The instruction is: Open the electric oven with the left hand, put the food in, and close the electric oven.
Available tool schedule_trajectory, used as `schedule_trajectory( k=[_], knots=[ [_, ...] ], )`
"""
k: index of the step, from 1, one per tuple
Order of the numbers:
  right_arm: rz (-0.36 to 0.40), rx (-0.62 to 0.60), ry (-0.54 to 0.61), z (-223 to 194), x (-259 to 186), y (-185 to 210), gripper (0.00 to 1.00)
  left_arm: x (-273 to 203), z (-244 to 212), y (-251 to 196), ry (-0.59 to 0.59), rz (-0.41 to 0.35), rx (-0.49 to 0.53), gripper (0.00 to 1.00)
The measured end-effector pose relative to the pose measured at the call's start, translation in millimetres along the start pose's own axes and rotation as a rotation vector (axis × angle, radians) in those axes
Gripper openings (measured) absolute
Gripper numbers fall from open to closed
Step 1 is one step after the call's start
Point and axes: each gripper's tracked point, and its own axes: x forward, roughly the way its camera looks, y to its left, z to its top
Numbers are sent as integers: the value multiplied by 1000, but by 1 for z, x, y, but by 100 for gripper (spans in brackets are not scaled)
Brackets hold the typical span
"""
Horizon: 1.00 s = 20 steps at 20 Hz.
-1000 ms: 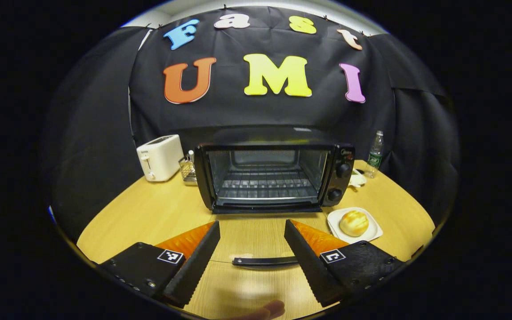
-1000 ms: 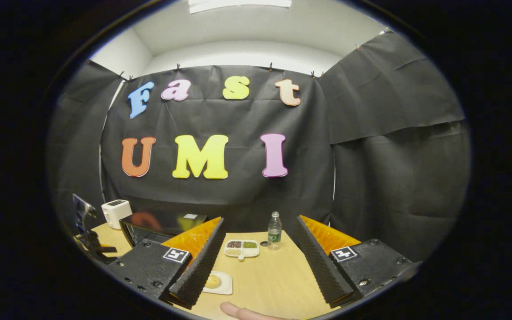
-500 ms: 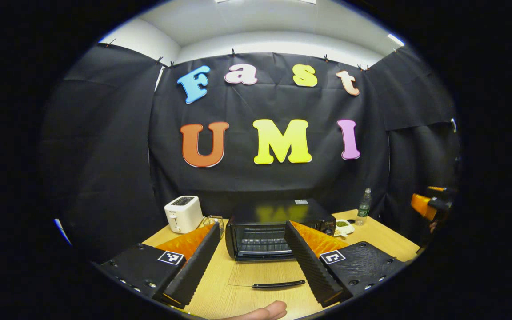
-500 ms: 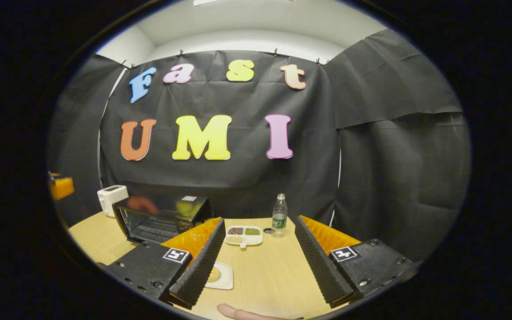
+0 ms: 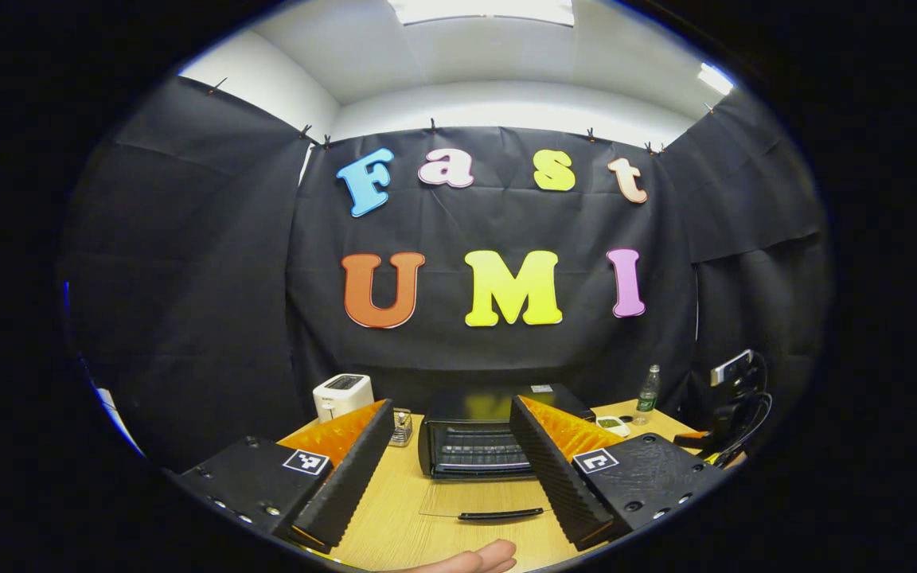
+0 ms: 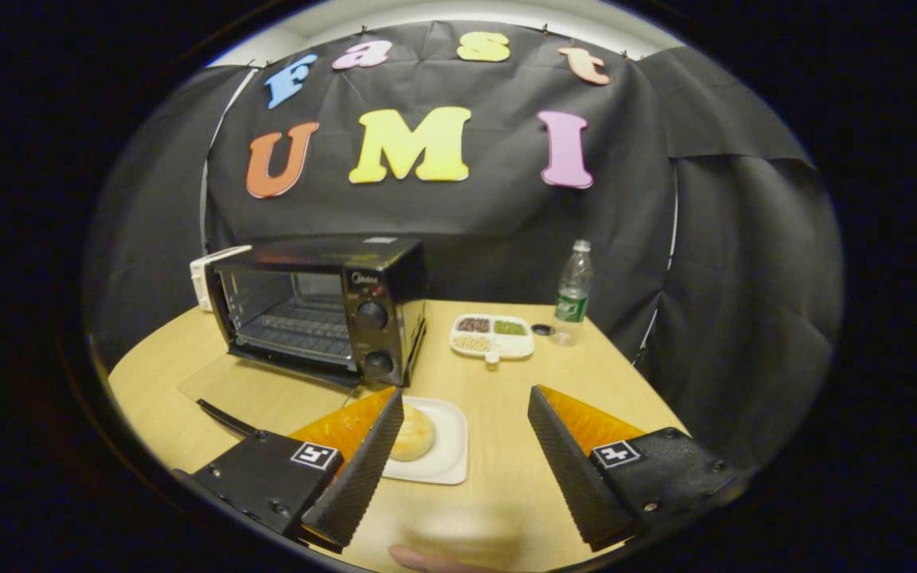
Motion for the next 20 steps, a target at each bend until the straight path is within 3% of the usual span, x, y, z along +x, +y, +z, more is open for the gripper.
schedule_trajectory(
  k=[1, 7, 8, 12, 18, 20],
  knots=[
    [14, -8, 27, -10, 11, 7, 96, 0, 0, 3, -2, 9, 2, 95],
    [144, 34, 112, -44, 57, 48, 100, 8, -8, -2, 27, 3, 4, 95],
    [149, 26, 108, -45, 61, 50, 96, 8, -11, -2, 37, 2, 10, 95],
    [173, 30, 163, -61, 74, 61, 100, 11, -15, -2, 53, 4, 30, 95],
    [144, 43, 243, -82, 90, 60, 100, 8, -16, -5, 64, -12, 26, 95],
    [149, 77, 233, -80, 90, 59, 92, 6, -14, -5, 65, -13, 29, 95]
  ],
)
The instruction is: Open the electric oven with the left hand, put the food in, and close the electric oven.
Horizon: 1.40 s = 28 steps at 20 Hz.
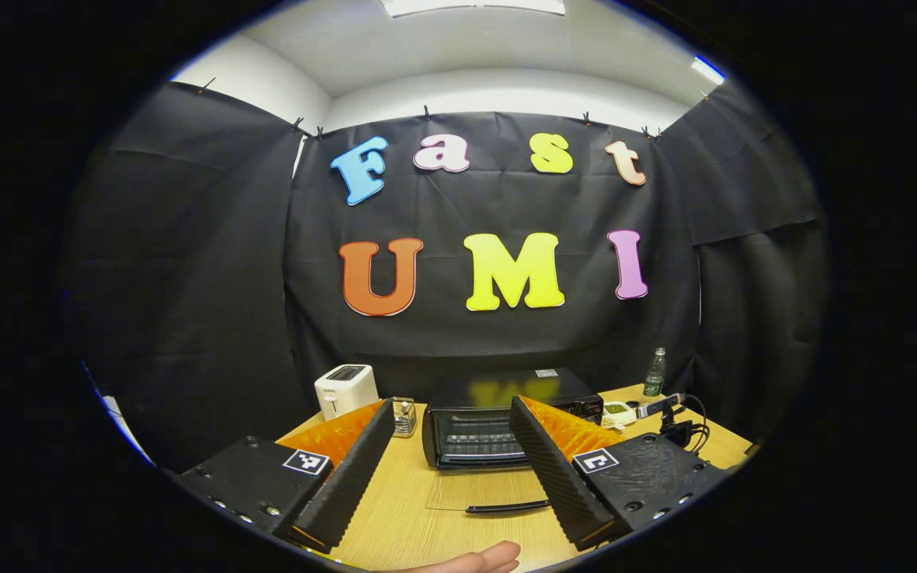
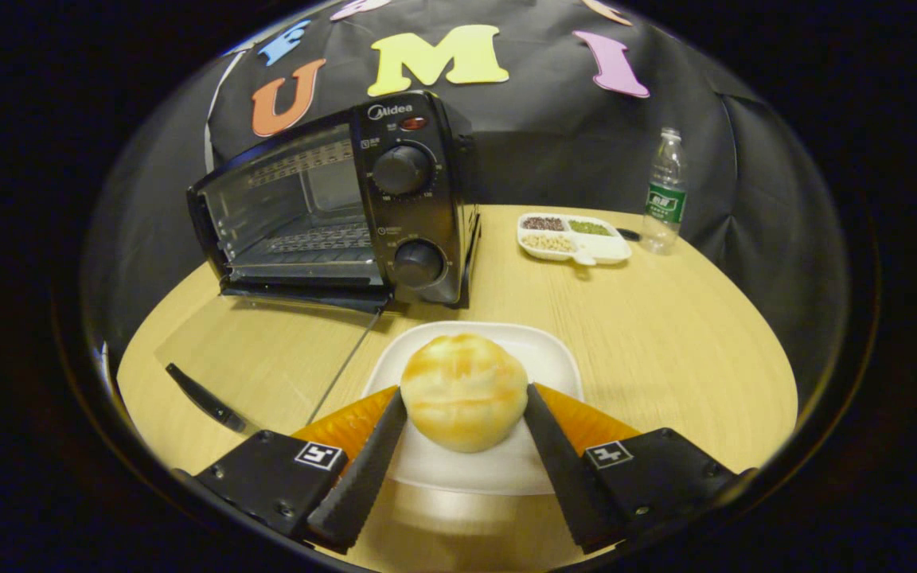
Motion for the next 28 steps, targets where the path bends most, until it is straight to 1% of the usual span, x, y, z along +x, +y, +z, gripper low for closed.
schedule_trajectory(
  k=[1, 2, 3, 4, 5, 6, 7, 8, 12, 13, 14, 15, 16, 17, 18, 19, 20, 21, 23, 25, 26, 27, 28],
  knots=[
    [6, 14, 6, -2, 0, -1, 93, 1, 0, 1, -3, 1, 0, 95],
    [12, 27, 3, -2, -2, -2, 88, 0, 0, 2, -4, 2, -2, 95],
    [11, 37, 4, -2, -4, -3, 87, -1, 1, 2, -7, 1, -5, 95],
    [10, 46, 1, -1, -8, -5, 82, -2, 1, 3, -8, 2, -7, 95],
    [12, 55, -7, 1, -12, -5, 82, -3, 2, 4, -9, 1, -8, 95],
    [12, 63, -18, 4, -17, -5, 86, -5, 2, 4, -7, -1, -9, 95],
    [11, 70, -30, 8, -22, -5, 86, -4, 2, 4, -9, -2, -11, 95],
    [17, 75, -44, 12, -28, -2, 82, -5, 3, 5, -11, -4, -13, 95],
    [40, 76, -112, 31, -52, 18, 82, -10, 5, 6, -16, -11, -21, 95],
    [52, 65, -137, 38, -56, 26, 82, -11, 6, 6, -19, -15, -22, 95],
    [55, 58, -155, 41, -58, 32, 85, -13, 6, 8, -23, -16, -22, 95],
    [66, 59, -171, 45, -59, 41, 82, -14, 8, 9, -24, -15, -21, 95],
    [88, 75, -179, 47, -59, 53, 82, -14, 8, 10, -26, -15, -20, 95],
    [112, 105, -183, 50, -57, 65, 85, -17, 7, 11, -27, -16, -19, 95],
    [137, 141, -183, 51, -55, 77, 82, -18, 7, 12, -28, -14, -20, 95],
    [166, 182, -179, 54, -52, 91, 82, -19, 7, 14, -29, -13, -21, 95],
    [195, 207, -179, 56, -49, 105, 85, -20, 7, 16, -30, -12, -23, 95],
    [240, 240, -194, 63, -46, 124, 82, -21, 7, 17, -31, -14, -24, 95],
    [297, 290, -235, 77, -41, 152, 82, -23, 8, 17, -34, -23, -39, 95],
    [296, 335, -265, 87, -34, 166, 81, -25, 7, 21, -29, -22, -43, 95],
    [296, 375, -289, 96, -29, 177, 85, -25, 8, 25, -29, -17, -40, 95],
    [289, 401, -301, 104, -24, 185, 81, -26, 8, 27, -29, -15, -38, 95],
    [277, 416, -310, 110, -18, 191, 80, -26, 9, 29, -31, -12, -37, 95]
  ],
)
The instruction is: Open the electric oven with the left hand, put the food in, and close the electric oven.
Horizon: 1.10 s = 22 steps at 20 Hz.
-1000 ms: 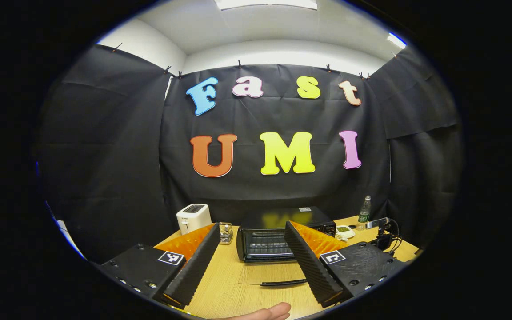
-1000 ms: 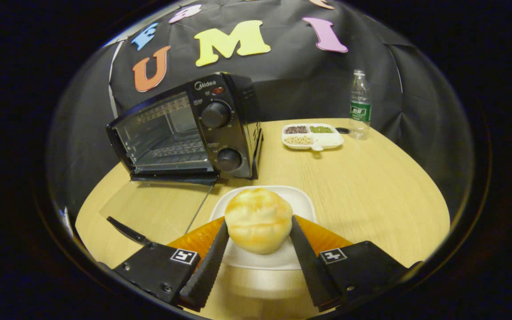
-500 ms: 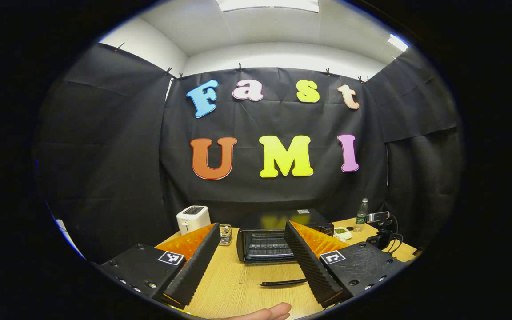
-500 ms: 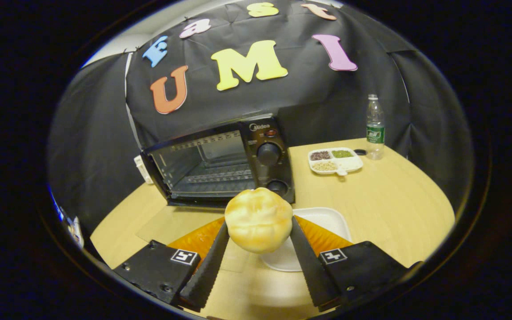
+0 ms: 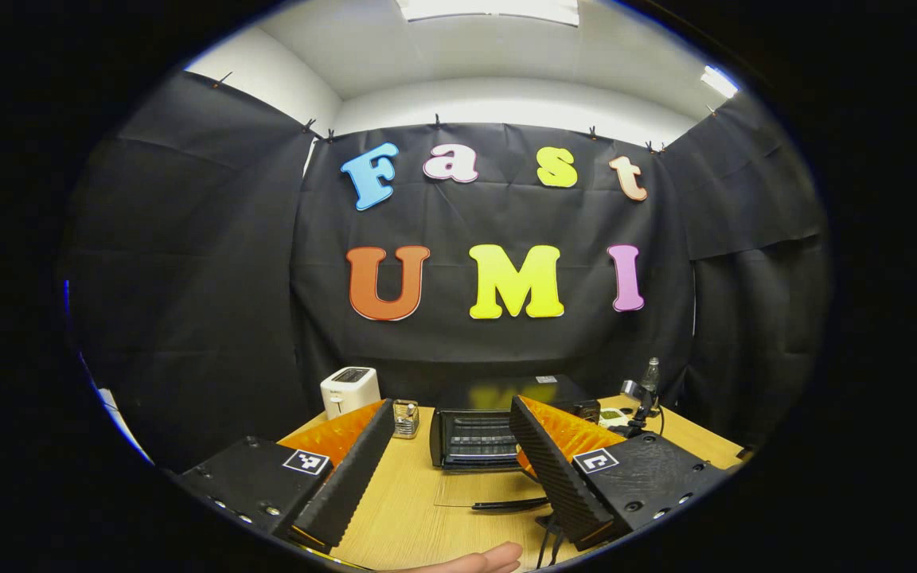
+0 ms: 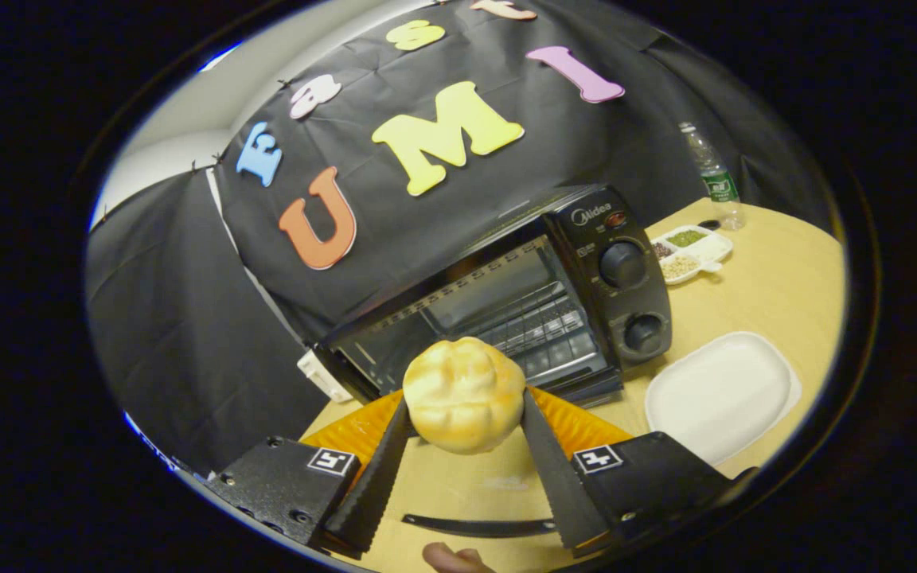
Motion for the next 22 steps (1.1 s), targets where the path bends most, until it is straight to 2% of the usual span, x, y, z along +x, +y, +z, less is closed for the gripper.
schedule_trajectory(
  k=[2, 3, 4, 7, 8, 9, 12, 15, 16, 18, 19, 21, 22],
  knots=[
    [-40, -20, -9, 1, 19, 6, 80, 1, -1, 5, 0, 6, 1, 95],
    [-67, -42, -26, 4, 28, 7, 85, 2, -1, 8, 8, 12, 3, 95],
    [-92, -67, -44, 5, 38, 5, 81, 3, -3, 11, 18, 19, 6, 95],
    [-136, -113, -64, 10, 67, 5, 81, 3, -4, 18, 37, 34, 18, 95],
    [-155, -125, -57, 11, 75, 2, 86, 4, -3, 21, 37, 37, 20, 95],
    [-173, -132, -56, 13, 84, -2, 81, 5, -3, 22, 35, 40, 23, 95],
    [-228, -180, -40, 14, 109, -17, 81, 7, -5, 23, 42, 37, 24, 95],
    [-235, -216, -38, 19, 129, -23, 81, 12, -9, 30, 54, 59, 12, 95],
    [-227, -228, -49, 21, 134, -21, 86, 13, -7, 32, 45, 67, 9, 95],
    [-249, -274, -66, 28, 136, -25, 82, 14, -8, 33, 43, 65, 1, 95],
    [-247, -282, -68, 29, 138, -26, 87, 14, -8, 33, 43, 64, 2, 95],
    [-241, -298, -62, 27, 140, -24, 86, 17, -9, 35, 47, 62, 5, 95],
    [-242, -308, -66, 26, 140, -23, 91, 17, -9, 33, 49, 57, 5, 95]
  ],
)
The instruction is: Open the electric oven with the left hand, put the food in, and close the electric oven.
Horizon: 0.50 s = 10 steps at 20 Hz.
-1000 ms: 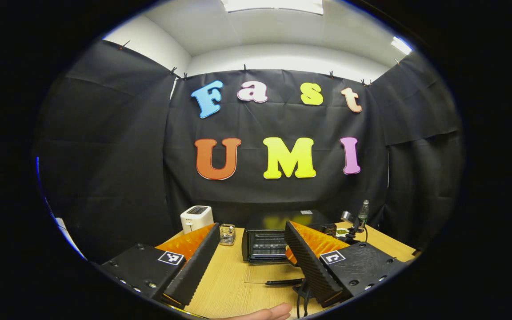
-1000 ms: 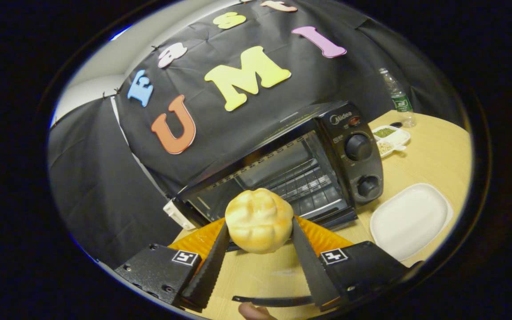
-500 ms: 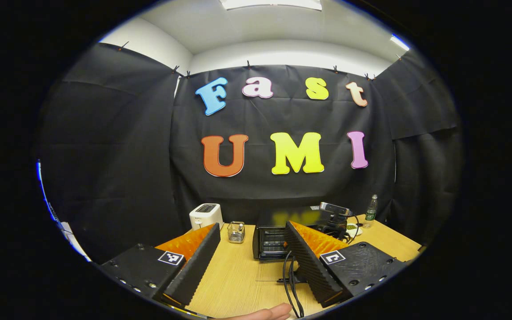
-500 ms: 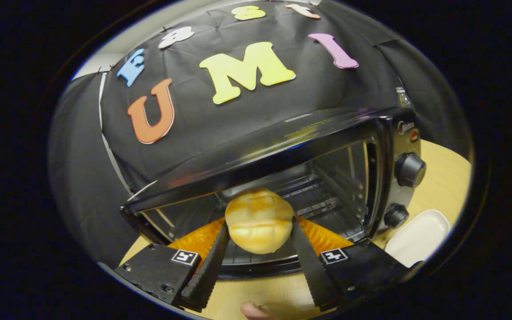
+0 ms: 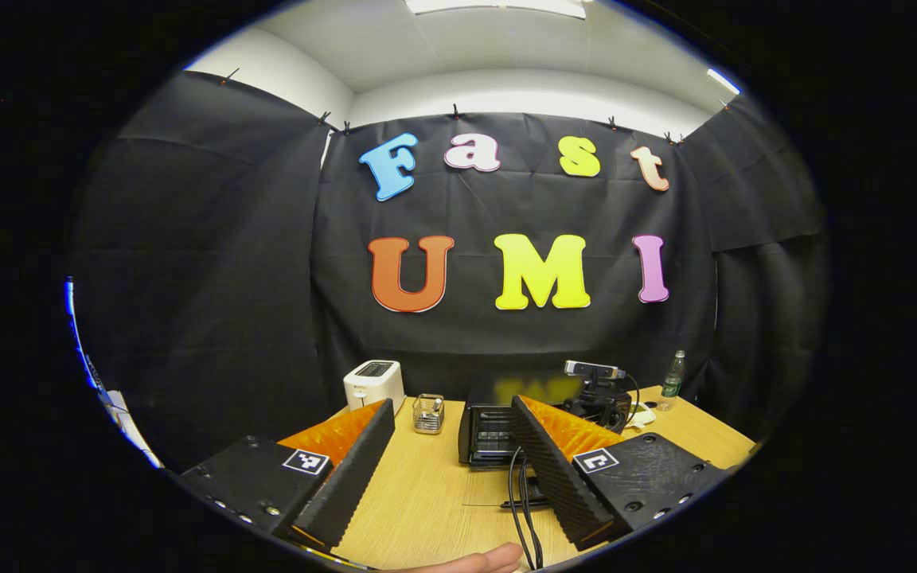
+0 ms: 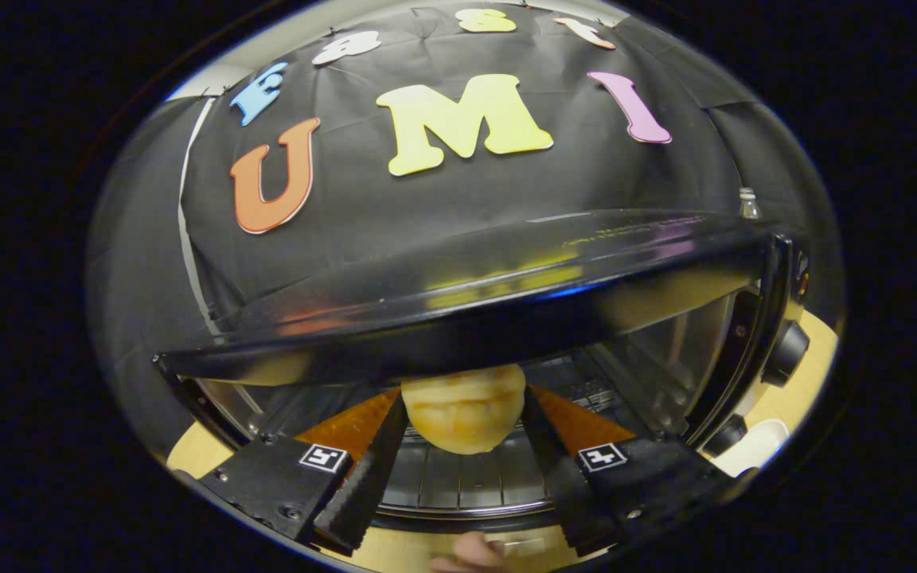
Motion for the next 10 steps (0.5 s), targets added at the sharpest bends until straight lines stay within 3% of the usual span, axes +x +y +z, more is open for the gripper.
schedule_trajectory(
  k=[3, 5, 8, 10],
  knots=[
    [-20, -18, -36, 5, -3, -3, 92, -2, -2, -1, 4, -8, 7, 95],
    [-7, -19, -19, 2, -4, 0, 97, -3, -3, 0, 8, -8, 12, 95],
    [-7, -3, -1, 1, -17, -4, 98, -6, -5, 1, 10, -11, 28, 95],
    [40, 32, 0, 6, -34, 2, 95, -6, -8, 2, 14, -10, 35, 95]
  ],
)
